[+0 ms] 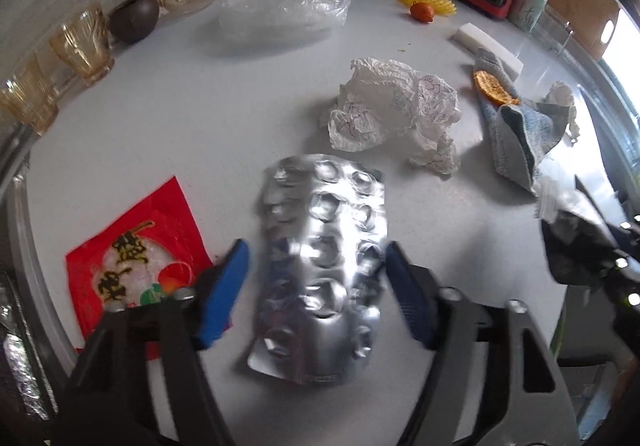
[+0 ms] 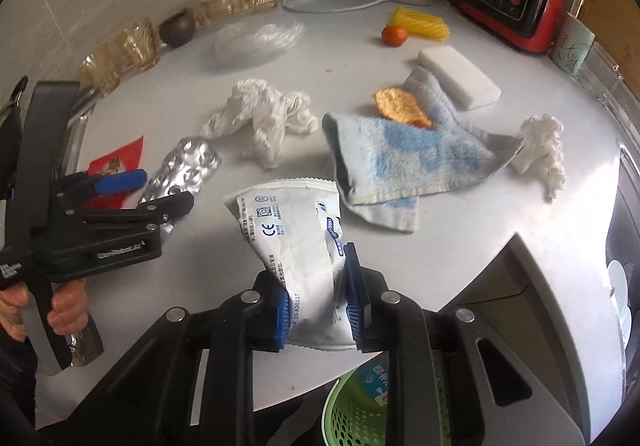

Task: Collect trash
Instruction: 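Grasp the foil blister pack with the left tool while the right tool grasps the white sachet, then release the white sachet from the right tool into the green basket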

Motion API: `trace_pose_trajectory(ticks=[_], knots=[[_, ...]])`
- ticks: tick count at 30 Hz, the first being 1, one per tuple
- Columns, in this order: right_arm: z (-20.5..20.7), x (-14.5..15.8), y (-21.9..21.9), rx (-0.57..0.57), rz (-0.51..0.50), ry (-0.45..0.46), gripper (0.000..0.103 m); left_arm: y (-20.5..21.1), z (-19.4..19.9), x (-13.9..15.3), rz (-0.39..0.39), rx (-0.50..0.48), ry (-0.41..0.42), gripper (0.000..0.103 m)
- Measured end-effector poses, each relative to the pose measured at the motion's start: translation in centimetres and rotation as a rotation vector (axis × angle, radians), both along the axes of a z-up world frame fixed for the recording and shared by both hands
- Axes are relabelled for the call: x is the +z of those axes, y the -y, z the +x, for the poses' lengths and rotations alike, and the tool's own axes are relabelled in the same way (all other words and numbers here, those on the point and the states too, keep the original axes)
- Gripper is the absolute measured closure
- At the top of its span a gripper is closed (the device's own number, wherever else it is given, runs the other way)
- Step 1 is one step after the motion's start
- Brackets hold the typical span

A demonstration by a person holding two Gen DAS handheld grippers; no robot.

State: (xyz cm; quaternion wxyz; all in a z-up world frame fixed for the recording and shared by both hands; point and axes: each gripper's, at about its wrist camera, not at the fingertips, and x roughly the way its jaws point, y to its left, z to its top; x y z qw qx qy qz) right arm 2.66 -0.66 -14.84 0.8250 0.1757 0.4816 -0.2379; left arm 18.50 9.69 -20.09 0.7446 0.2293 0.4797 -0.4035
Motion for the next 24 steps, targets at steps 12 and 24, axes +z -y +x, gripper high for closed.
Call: trace_pose_trajectory(ticks=[12,24], knots=[[-2.6,1.3,0.8,-0.063,0.007,0.040,0.080,-1.0,-1.0,2.2,-0.045,-0.027,0.008,0.051],[-14.6,2.0,1.2,-0.224,0.007,0.057,0.080,1.3,-12.4,8.6,-0.157,-0.282,0.011,0.050]])
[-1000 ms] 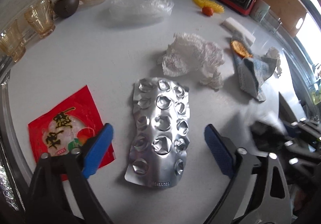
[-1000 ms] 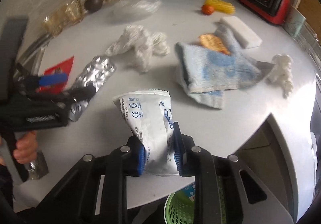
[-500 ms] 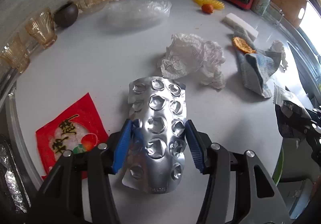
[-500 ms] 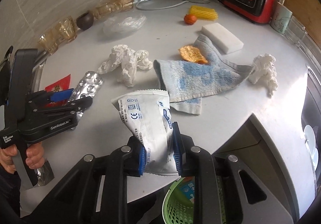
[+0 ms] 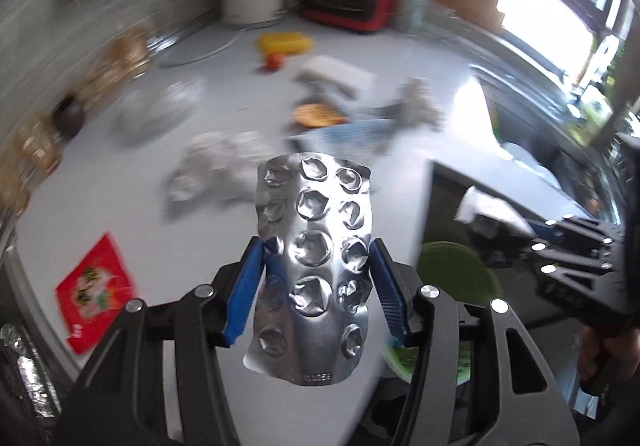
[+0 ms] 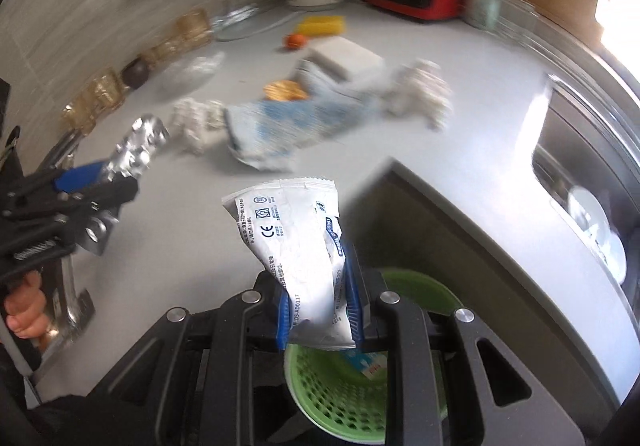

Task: Collect trash
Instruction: 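Release the white sachet from the right tool into the green basket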

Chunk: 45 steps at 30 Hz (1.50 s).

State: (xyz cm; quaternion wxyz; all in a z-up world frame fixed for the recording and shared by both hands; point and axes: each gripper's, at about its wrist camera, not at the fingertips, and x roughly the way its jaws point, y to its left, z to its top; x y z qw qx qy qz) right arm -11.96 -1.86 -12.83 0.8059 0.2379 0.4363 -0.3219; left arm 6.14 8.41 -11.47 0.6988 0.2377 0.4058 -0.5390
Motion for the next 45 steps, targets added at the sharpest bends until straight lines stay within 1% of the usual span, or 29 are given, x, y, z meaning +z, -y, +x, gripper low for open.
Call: trace_pose_trajectory(ticks=[2,5,8,11,16,19,26,29,30,32,34,36,38,41,45], knots=[[-2.4,-0.3,0.0,-0.023,0.007,-0.004,0.080,0.8,-2.6,0.2,-0.005,-0.031,-0.001,0.050],[-6.5,-0.9,0.1,-0.056,0.017,-0.019,0.080,1.9,-6.2,-0.3,0.015,-0.056,-0.022,0.050],[-9.5,-1.1,0.0,-0.070,0.023,-0.022,0.080,2.3,-9.3,-1.0,0.033,-0.070,-0.055,0.050],[-11.6,-1.4,0.1,-0.061,0.027,-0.023,0.080,2.5,-12.3,-1.8,0.052,-0.066,-0.054,0.050],[-12.9,-2.5,0.4,-0.012,0.030,-0.034,0.080,1.9,-15.3,-2.6,0.071,-0.024,-0.075,0.050],[-12.9,-4.3,0.9,0.009,0.049,-0.043,0.080,1.5,-16.2,-2.7,0.082,-0.010,-0.054,0.050],[-10.9,-8.3,1.0,0.052,0.078,-0.076,0.080,1.8,-15.9,-3.0,0.099,-0.002,-0.061,0.050],[-10.0,-9.2,0.8,0.077,0.073,-0.094,0.071,2.3,-15.6,-3.3,0.113,0.006,-0.070,0.050],[-9.6,-9.5,0.7,0.082,0.073,-0.102,0.062,2.4,-15.4,-3.5,0.118,0.009,-0.074,0.050],[-9.3,-9.8,0.6,0.081,0.071,-0.102,0.051,2.7,-15.3,-3.7,0.129,0.013,-0.072,0.050],[-9.4,-9.7,0.6,0.081,0.069,-0.091,0.048,2.8,-15.3,-3.8,0.138,0.008,-0.060,0.050],[-9.7,-9.1,0.8,0.068,0.060,-0.073,0.038,2.9,-15.2,-3.8,0.142,0.009,-0.055,0.050],[-10.2,-8.4,1.1,0.051,0.050,-0.055,0.031,2.8,-15.2,-3.8,0.142,0.012,-0.054,0.050],[-11.1,-6.8,1.7,0.025,0.047,-0.018,0.028,2.7,-15.0,-3.9,0.143,0.018,-0.058,0.049],[-12.2,-4.2,2.3,0.000,0.019,0.025,0.023,2.6,-15.2,-4.5,0.153,0.013,-0.057,0.049]])
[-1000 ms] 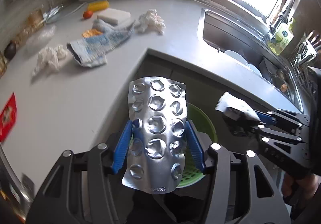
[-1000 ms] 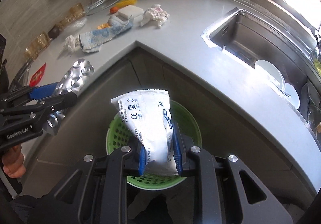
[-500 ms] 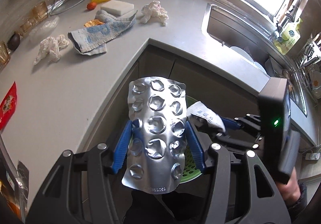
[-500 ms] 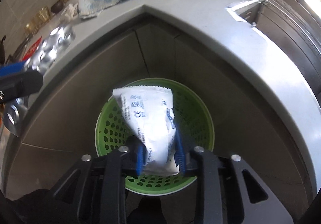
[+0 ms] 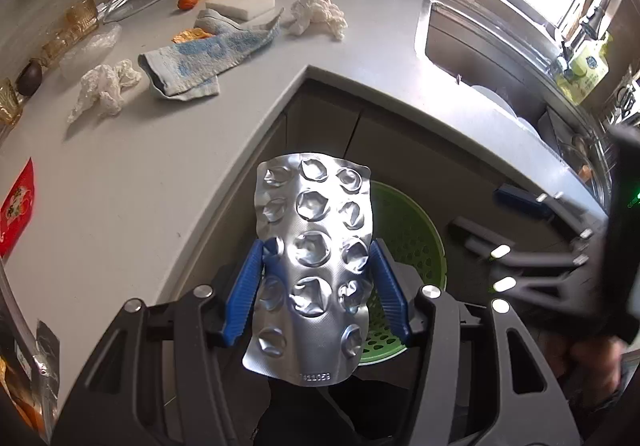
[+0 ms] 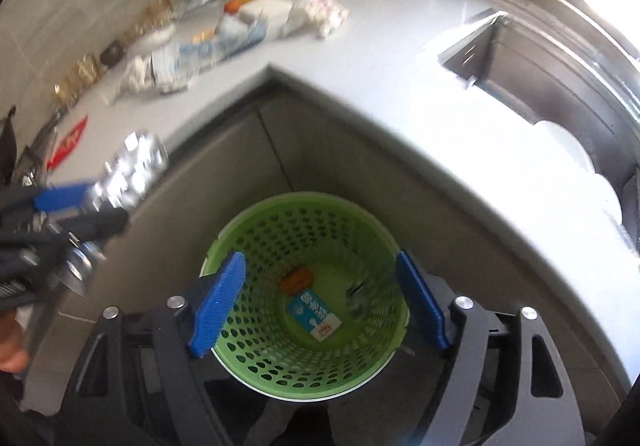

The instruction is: Collect trash

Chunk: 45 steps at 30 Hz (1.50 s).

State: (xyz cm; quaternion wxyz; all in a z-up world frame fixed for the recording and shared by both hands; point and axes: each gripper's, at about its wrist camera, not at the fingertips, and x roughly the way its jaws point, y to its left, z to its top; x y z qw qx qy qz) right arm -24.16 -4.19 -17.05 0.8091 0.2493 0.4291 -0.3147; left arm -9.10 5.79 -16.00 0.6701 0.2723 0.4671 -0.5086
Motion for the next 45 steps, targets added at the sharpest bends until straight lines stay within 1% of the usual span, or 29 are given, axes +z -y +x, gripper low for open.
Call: trace_pose_trajectory(ticks=[3,6,11,14,16,17,18,21,22,24,29,32,35,38,41,45], knots=[[-0.8,2.0,0.3,-0.017,-0.038,0.014,0.021,0.1,-0.6,-0.9,0.010,-0.013,-0.009,0.049],[-1.7,3.2,0.7,-0.032,-0.065,0.011,0.021,0.5,-1.2,-2.2,0.028,-0.026,-0.021,0.049],[-2.8,4.1,1.5,-0.050,-0.079,-0.004,0.021,1.2,-2.4,-5.0,0.068,-0.047,-0.044,0.049],[-3.1,4.2,1.9,-0.054,-0.077,-0.017,0.021,1.6,-2.6,-6.2,0.081,-0.047,-0.080,0.048],[-3.1,4.3,2.0,-0.054,-0.080,-0.024,0.021,1.7,-2.1,-6.6,0.087,-0.029,-0.113,0.041],[-2.9,4.3,2.1,-0.052,-0.081,-0.027,0.021,1.6,-1.9,-6.4,0.078,-0.018,-0.119,0.035],[-2.7,4.4,2.0,-0.051,-0.082,-0.028,0.021,1.4,-1.7,-6.0,0.067,-0.014,-0.115,0.029],[-1.9,4.6,1.9,-0.048,-0.086,-0.027,0.021,0.9,-1.1,-4.4,0.036,-0.018,-0.083,0.022],[-1.6,4.8,1.9,-0.046,-0.085,-0.024,0.021,0.7,-0.7,-3.6,0.026,-0.018,-0.061,0.021],[-0.9,5.0,1.8,-0.042,-0.085,-0.022,0.021,0.3,0.3,-2.1,0.002,-0.003,-0.038,0.018],[1.3,5.9,1.4,-0.029,-0.082,-0.007,0.021,-1.9,5.0,2.0,-0.080,0.100,0.001,0.012],[3.2,6.3,0.9,-0.012,-0.091,-0.003,0.016,-3.7,8.4,3.6,-0.100,0.169,0.056,0.012],[5.9,6.6,0.3,0.023,-0.095,0.002,0.016,-5.3,12.1,4.4,-0.100,0.229,0.094,0.012],[8.7,6.7,-0.1,0.063,-0.098,0.000,0.016,-7.0,15.6,4.4,-0.092,0.301,0.116,0.012],[12.4,6.8,-0.6,0.117,-0.108,-0.002,0.016,-8.9,19.4,4.0,-0.082,0.380,0.111,0.012],[17.1,6.9,-1.3,0.188,-0.105,0.007,0.016,-10.9,22.8,3.5,-0.076,0.443,0.128,0.012]])
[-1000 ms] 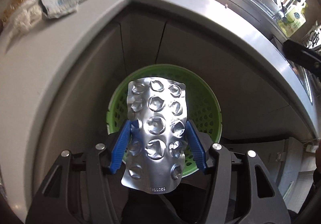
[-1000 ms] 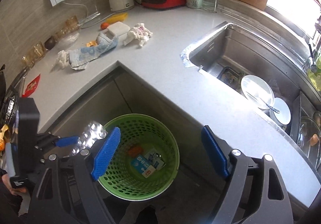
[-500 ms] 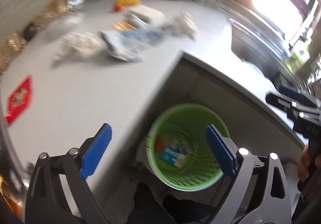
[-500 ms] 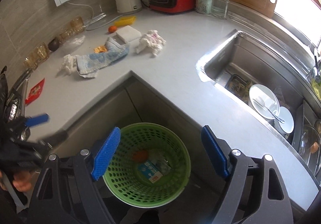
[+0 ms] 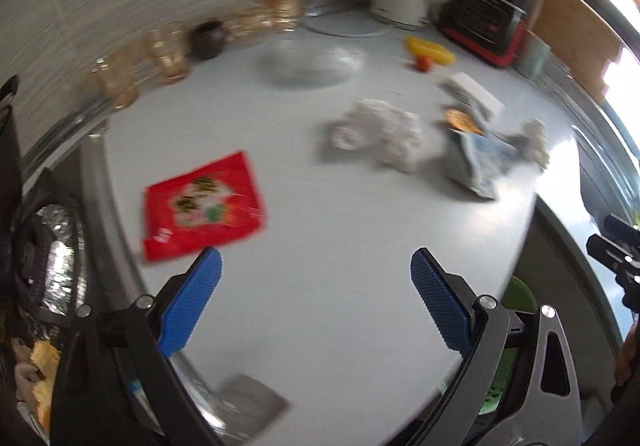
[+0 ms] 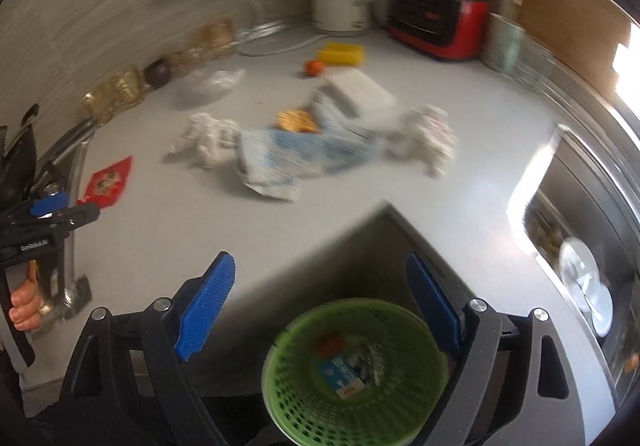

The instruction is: Collect trash

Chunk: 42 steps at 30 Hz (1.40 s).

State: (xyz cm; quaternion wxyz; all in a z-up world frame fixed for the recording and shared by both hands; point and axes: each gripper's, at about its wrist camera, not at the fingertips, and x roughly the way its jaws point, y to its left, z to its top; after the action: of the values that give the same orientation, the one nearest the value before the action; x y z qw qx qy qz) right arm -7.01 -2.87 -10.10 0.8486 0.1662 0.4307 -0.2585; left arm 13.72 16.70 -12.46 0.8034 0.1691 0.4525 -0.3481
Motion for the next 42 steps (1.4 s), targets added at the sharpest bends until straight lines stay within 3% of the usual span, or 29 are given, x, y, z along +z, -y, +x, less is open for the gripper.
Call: trace_pose_trajectory(ticks=[9,16,27,34,37,42], knots=[[13.2,-0.9,-1.2,0.167,-0.022,-0.018,0.016,-3.2,6.1,-2.4,0.017,0.118,-0.038,0.012],[21.3,-3.0,-0.7,0.208,-0.017,-0.064,0.016,-3.1,9.7,-5.3,0.058,0.197,-0.086,0.012],[25.6,-6.3,0.9,0.190,-0.010,-0.155,0.016,-2.0,11.9,-7.4,0.072,0.195,-0.141,0.011],[26.3,-7.2,0.8,0.205,-0.012,-0.184,0.016,-0.9,11.7,-7.7,0.090,0.197,-0.112,0.011],[26.3,-7.3,0.9,0.209,-0.014,-0.190,0.025,-0.6,11.3,-7.8,0.103,0.183,-0.098,0.011],[26.3,-8.1,0.9,0.213,0.010,-0.216,0.052,-0.5,11.1,-7.8,0.106,0.177,-0.091,0.011]])
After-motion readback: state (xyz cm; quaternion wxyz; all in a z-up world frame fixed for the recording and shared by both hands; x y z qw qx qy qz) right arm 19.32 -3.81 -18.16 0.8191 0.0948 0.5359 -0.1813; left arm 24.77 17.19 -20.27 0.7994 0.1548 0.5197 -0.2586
